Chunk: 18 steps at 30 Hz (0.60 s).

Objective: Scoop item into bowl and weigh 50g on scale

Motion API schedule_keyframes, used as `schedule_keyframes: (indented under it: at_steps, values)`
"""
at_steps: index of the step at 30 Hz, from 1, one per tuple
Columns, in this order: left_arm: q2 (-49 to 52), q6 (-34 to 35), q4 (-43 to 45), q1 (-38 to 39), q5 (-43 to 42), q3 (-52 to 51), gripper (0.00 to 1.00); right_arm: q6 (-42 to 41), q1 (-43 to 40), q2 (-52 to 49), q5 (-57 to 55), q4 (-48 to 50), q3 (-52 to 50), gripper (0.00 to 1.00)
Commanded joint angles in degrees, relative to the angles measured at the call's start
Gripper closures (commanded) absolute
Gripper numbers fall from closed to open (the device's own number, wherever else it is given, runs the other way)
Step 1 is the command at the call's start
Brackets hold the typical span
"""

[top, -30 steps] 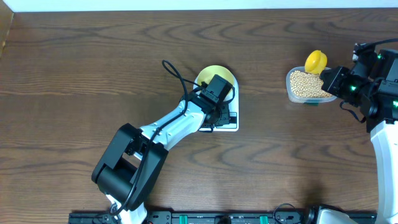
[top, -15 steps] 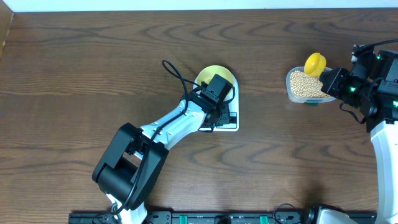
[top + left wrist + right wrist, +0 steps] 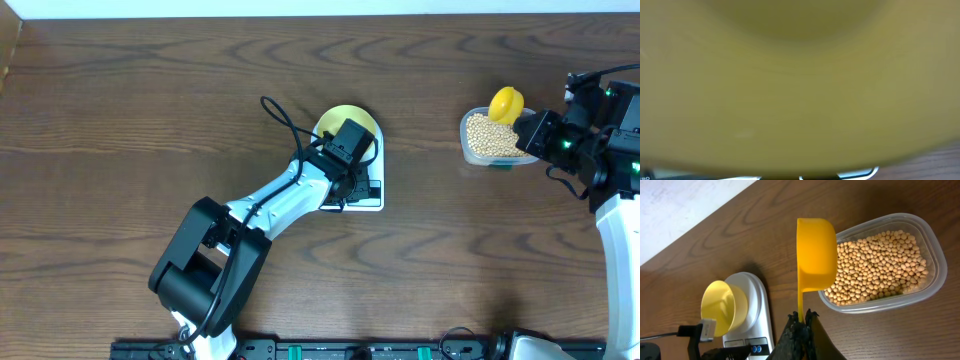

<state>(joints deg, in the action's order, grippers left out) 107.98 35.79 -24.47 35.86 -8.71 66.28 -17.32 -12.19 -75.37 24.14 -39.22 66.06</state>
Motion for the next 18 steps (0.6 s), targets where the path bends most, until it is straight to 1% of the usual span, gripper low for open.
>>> schedule_keyframes:
  at_steps: [1, 6, 9, 18]
  values:
    - [0.87, -0.61, -1.6, -0.81, 2.49, -2.56, 0.93, 0.92, 0.28, -0.17, -0.22, -0.09, 0.9, 0.99]
    - [-4.37, -2.69, -1.57, -0.81, 2.27, -2.56, 0.92, 0.92, 0.28, -0.17, -0.22, -0.09, 0.9, 0.99]
    - [-7.17, -2.71, -1.55, -0.81, 2.27, -2.56, 0.93, 0.92, 0.28, -0.17, -0.22, -0.09, 0.9, 0.99]
    - [-4.98, -2.71, -1.57, -0.74, 1.75, -2.58, 0.93, 0.92, 0.28, -0.17, -0.22, -0.07, 0.9, 0.99]
